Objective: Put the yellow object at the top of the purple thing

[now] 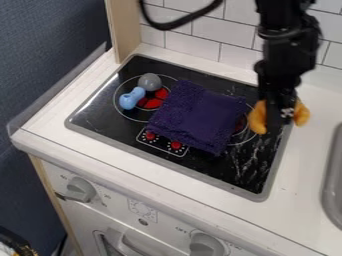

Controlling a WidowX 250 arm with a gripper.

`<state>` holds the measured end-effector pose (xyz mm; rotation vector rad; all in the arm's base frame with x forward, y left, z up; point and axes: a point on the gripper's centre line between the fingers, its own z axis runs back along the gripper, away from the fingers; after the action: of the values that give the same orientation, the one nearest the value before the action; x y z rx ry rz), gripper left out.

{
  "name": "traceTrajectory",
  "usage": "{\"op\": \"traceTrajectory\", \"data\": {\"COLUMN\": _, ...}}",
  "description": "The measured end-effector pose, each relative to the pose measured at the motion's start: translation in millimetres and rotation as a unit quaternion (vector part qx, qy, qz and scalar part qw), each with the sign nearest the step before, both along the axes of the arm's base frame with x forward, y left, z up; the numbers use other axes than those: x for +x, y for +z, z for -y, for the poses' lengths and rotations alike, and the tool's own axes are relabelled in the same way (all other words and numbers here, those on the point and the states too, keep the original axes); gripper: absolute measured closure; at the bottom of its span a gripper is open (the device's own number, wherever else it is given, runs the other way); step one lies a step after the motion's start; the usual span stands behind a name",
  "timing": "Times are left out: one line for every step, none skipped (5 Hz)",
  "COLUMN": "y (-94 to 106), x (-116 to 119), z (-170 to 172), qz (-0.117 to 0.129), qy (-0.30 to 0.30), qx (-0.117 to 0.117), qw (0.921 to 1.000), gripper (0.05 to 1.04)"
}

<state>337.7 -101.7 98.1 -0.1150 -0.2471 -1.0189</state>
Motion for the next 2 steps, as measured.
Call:
{"op": "traceTrajectory", "data": {"y": 4.9, "x": -11, "z": -36, "qz": 0.019, "qy": 0.038, "qx": 0.010, "qw": 0.9990, "gripper": 0.438}}
{"op": "traceTrajectory", "data": {"y": 6.9, "x": -21, "z": -66, "qz": 0.027, "qy": 0.073, "qx": 0.020, "qw": 0.9967, "gripper": 0.438}}
